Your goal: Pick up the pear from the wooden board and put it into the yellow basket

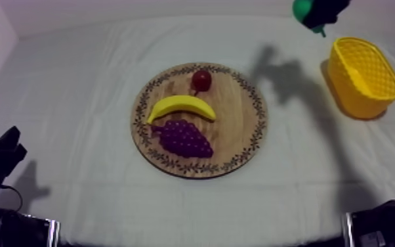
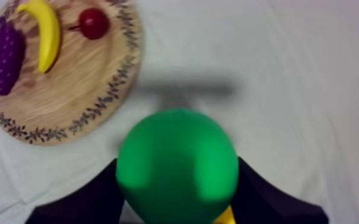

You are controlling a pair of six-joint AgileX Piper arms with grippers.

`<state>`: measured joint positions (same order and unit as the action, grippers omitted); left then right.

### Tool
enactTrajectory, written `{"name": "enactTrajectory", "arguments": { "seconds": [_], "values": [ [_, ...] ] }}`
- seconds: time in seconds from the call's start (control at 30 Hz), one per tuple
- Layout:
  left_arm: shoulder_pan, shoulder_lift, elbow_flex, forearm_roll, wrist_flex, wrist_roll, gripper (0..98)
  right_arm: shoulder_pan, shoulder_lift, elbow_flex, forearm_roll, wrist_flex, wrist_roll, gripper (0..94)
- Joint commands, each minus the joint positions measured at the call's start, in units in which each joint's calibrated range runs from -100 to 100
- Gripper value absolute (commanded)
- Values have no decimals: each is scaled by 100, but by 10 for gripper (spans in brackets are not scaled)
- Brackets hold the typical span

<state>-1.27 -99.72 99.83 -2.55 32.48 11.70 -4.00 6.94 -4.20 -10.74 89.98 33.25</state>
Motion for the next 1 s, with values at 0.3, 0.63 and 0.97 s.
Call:
{"name": "enactTrajectory", "arguments": {
  "seconds": [0.3,0.63,0.97],
  "values": [
    [0,-2,-5,-1,1,0,1,948,67,-251,75,-142,-263,437],
    [0,-2,-5,-1,1,0,1,1413,902,-751,341,-487,-469,451],
    [0,-2,-5,-1,1,0,1,1583,1209,-373,608,-887,-490,589]
  ]
}}
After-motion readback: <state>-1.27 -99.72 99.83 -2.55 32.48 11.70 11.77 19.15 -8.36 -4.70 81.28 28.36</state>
